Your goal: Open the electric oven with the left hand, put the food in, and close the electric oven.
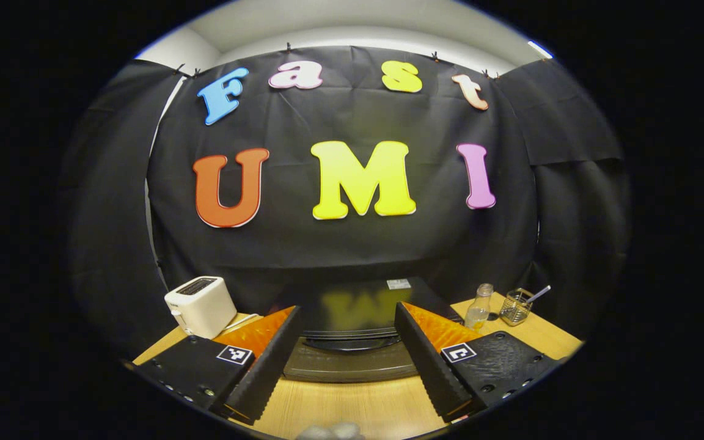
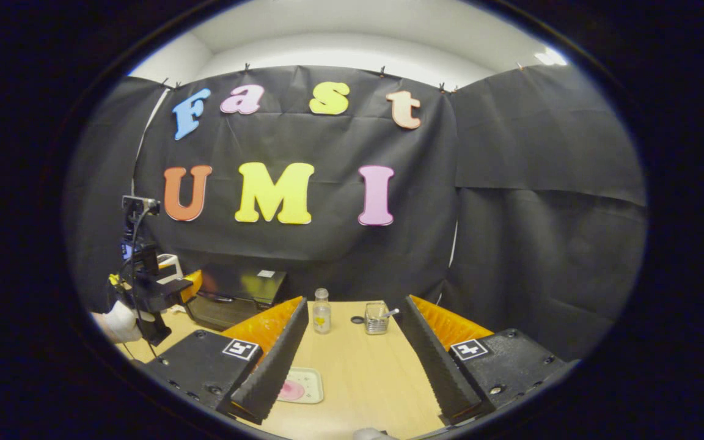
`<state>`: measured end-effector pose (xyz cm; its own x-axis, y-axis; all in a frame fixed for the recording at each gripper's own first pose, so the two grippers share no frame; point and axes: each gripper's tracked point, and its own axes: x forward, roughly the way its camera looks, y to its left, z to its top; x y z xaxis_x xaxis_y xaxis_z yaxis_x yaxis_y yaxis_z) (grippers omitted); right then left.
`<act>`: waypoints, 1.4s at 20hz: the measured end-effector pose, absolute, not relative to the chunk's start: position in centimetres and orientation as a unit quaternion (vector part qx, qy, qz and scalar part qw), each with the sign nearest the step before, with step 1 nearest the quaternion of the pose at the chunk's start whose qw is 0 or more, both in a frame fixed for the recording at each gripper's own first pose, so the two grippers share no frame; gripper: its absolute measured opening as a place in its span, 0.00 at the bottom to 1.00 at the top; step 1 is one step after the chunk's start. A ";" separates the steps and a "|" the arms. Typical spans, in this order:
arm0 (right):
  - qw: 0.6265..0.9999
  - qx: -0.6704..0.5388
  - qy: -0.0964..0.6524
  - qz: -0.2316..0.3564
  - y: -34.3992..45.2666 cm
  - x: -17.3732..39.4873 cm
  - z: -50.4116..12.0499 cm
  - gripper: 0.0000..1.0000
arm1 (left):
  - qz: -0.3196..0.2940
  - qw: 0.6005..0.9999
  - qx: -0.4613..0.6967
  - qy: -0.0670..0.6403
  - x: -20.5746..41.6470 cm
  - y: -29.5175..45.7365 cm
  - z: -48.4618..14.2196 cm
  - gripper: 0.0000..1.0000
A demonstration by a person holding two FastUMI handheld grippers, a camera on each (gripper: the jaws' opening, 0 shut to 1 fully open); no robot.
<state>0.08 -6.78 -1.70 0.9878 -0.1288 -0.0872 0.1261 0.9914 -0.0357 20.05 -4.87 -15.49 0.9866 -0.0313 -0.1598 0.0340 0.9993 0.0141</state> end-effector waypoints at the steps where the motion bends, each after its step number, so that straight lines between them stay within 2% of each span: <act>1: 0.996 -0.015 0.049 -0.072 -7.2 0.0 -1.8 0.96 | -0.015 0.996 0.005 0.093 21.0 -5.0 -16.7 0.97; 2: 0.995 -0.017 0.054 -0.079 -7.5 -0.2 -2.0 0.99 | -0.018 0.995 0.004 0.097 22.0 -5.0 -17.6 0.97; 3: 0.994 -0.018 0.059 -0.087 -7.8 -0.3 -2.4 0.96 | -0.018 0.995 0.006 0.103 22.9 -5.1 -18.4 0.97; 5: 0.992 -0.022 0.070 -0.098 -8.2 -0.6 -3.0 0.99 | -0.016 0.993 0.008 0.116 24.2 -5.1 -20.1 0.97; 8: 0.991 -0.016 0.079 -0.109 -8.7 -0.9 -3.5 0.96 | -0.022 0.989 0.003 0.149 24.9 -5.8 -22.8 0.97; 12: 0.990 -0.011 0.081 -0.118 -9.0 -1.3 -3.6 0.99 | -0.022 0.990 0.011 0.138 25.2 -5.9 -22.5 0.96; 14: 0.990 -0.011 0.084 -0.117 -8.8 -1.3 -3.8 0.96 | -0.021 0.989 0.008 0.146 24.8 -5.8 -22.8 0.96; 16: 0.990 -0.009 0.085 -0.113 -8.5 -1.2 -4.0 0.99 | -0.025 0.988 0.008 0.152 24.6 -5.9 -22.8 0.97; 24: 0.991 -0.007 0.091 -0.096 -7.4 -2.7 -4.5 0.99 | -0.032 0.985 0.008 0.169 19.7 -5.7 -23.9 0.97; 27: 0.992 -0.006 0.091 -0.086 -6.8 -3.1 -4.5 0.99 | -0.032 0.979 0.002 0.203 16.9 -5.3 -26.5 0.97; 28: 0.992 -0.007 0.091 -0.082 -6.6 -3.2 -4.6 0.99 | -0.033 0.981 0.003 0.192 16.0 -5.2 -26.2 0.98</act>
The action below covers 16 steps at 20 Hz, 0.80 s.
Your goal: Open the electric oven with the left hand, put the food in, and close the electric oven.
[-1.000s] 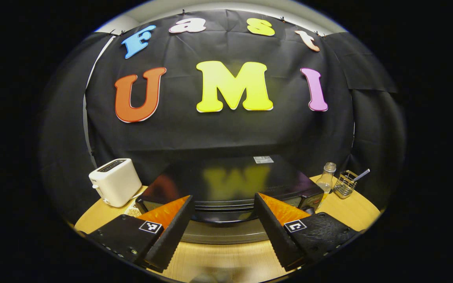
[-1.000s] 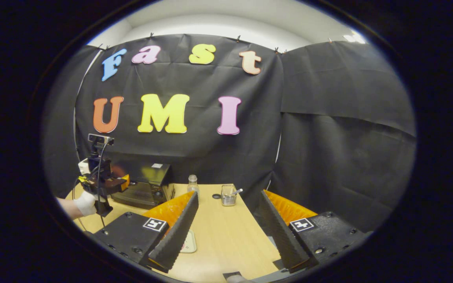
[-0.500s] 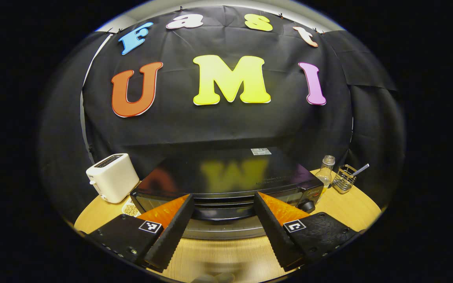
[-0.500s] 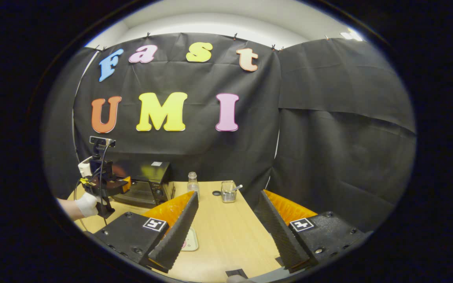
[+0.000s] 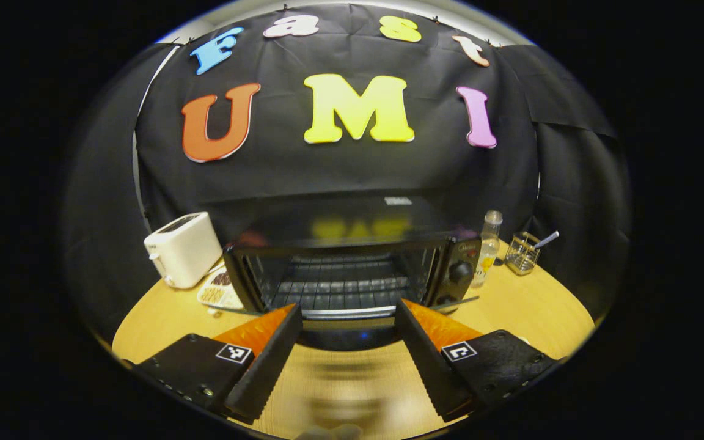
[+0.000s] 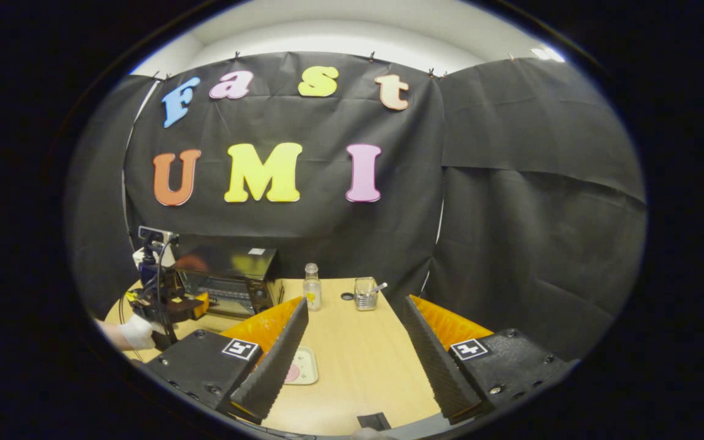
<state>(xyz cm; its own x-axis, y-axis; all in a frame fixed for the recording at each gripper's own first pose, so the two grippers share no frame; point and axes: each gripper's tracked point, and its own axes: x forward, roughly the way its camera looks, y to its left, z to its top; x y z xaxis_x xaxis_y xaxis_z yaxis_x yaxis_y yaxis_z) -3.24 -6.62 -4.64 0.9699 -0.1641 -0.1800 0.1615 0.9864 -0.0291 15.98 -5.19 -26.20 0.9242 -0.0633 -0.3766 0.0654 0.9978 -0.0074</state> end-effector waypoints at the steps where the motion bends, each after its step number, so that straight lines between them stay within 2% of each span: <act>1: 0.993 -0.007 0.091 -0.077 -6.3 -3.4 -4.6 0.99 | -0.034 0.979 0.006 0.201 15.4 -5.2 -27.1 0.98; 10: 0.992 -0.016 0.115 -0.054 -4.0 -4.5 -6.8 0.99 | -0.036 0.971 0.011 0.236 11.6 -5.3 -31.1 0.97; 16: 0.989 -0.018 0.128 -0.066 -4.1 -5.7 -8.2 0.99 | -0.041 0.960 0.025 0.275 9.7 -5.4 -34.5 0.96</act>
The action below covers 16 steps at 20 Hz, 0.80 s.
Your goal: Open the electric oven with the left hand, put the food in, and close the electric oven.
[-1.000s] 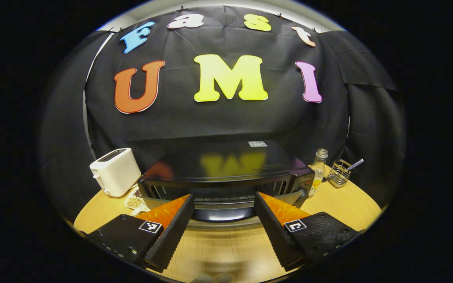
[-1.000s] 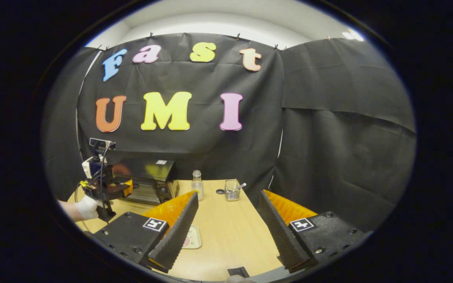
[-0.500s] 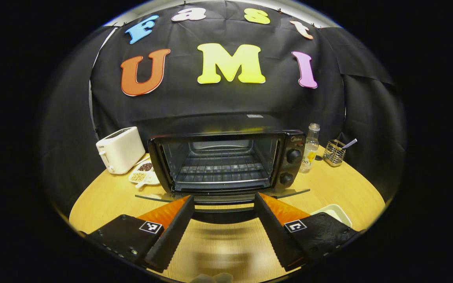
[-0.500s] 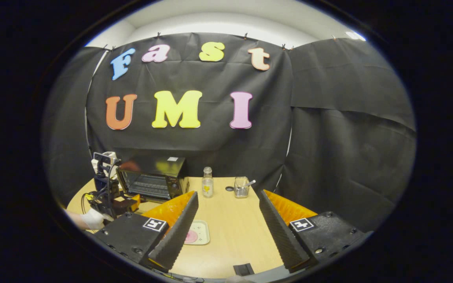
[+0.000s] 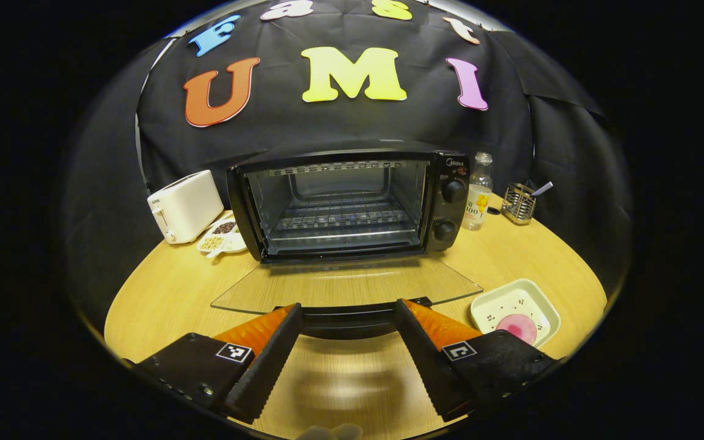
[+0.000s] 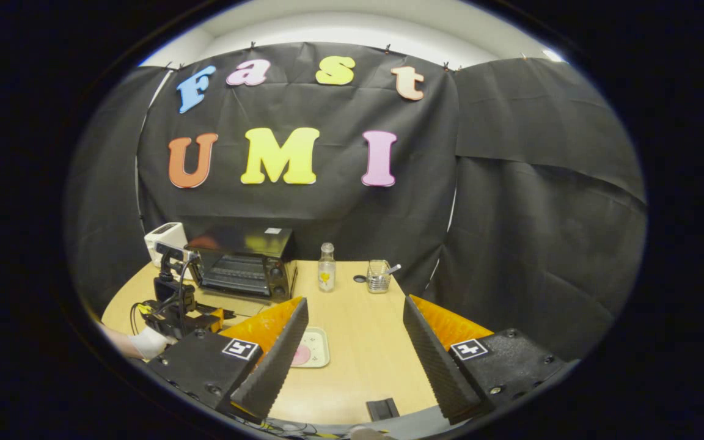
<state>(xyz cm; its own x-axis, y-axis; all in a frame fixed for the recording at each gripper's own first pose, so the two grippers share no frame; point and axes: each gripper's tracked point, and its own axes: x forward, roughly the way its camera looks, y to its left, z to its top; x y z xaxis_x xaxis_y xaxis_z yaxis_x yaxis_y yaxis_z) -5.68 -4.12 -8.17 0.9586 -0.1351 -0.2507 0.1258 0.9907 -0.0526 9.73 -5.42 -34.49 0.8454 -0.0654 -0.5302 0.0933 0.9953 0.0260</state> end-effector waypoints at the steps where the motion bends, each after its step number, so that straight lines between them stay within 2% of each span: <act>1: 0.989 -0.017 0.130 -0.070 -4.3 -5.9 -8.4 0.99 | -0.044 0.957 0.032 0.283 9.4 -5.4 -35.2 0.97; 7: 0.987 -0.020 0.134 -0.086 -4.9 -6.5 -8.8 0.99 | -0.043 0.942 0.021 0.332 8.7 -5.7 -38.5 0.96; 16: 0.986 -0.015 0.144 -0.081 -5.0 -5.7 -10.1 0.99 | -0.038 0.936 0.003 0.351 8.7 -5.8 -39.3 0.96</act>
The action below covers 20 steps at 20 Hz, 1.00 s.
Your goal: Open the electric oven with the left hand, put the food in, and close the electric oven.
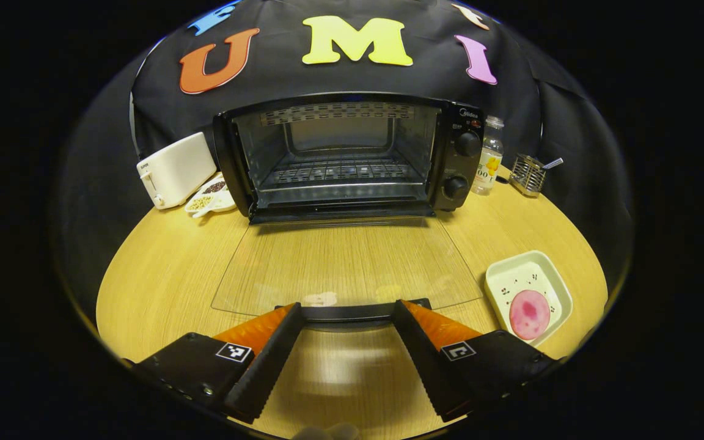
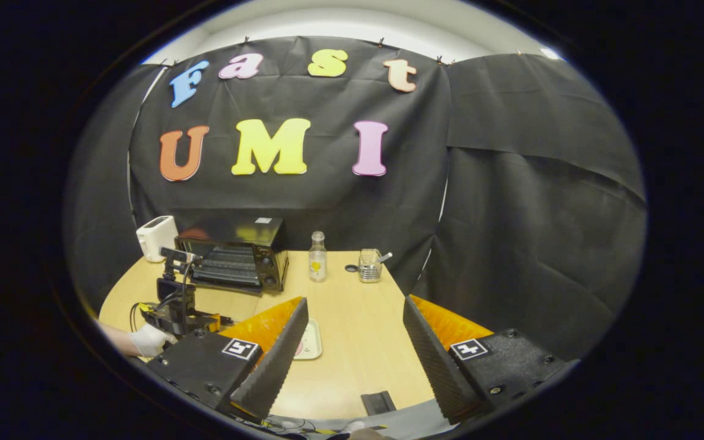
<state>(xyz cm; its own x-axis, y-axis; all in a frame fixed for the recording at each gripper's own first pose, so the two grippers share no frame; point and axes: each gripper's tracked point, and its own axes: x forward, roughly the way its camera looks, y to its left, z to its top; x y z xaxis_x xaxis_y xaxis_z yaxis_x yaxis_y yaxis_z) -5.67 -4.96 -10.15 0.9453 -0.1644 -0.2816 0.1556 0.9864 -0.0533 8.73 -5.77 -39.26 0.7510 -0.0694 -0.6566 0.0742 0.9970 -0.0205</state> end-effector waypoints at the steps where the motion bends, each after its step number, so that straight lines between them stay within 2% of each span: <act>1: 0.986 -0.017 0.147 -0.078 -5.0 -5.4 -10.5 0.99 | -0.038 0.937 0.003 0.347 8.8 -5.7 -39.1 0.96; 8: 0.980 -0.024 0.197 -0.029 -6.0 0.0 -16.5 0.99 | -0.011 0.953 0.016 0.302 7.3 -3.0 -35.2 0.97; 15: 0.950 0.026 0.308 0.049 -5.2 8.5 -27.7 0.99 | 0.022 0.973 0.038 0.225 2.8 -0.1 -23.8 0.96; 19: 0.915 0.078 0.386 0.090 -3.9 11.8 -33.6 0.90 | 0.054 0.980 0.038 0.186 0.8 0.1 -17.1 0.97; 20: 0.905 0.085 0.404 0.099 -3.5 12.4 -34.8 0.83 | 0.062 0.981 0.035 0.180 0.4 -0.2 -15.7 0.97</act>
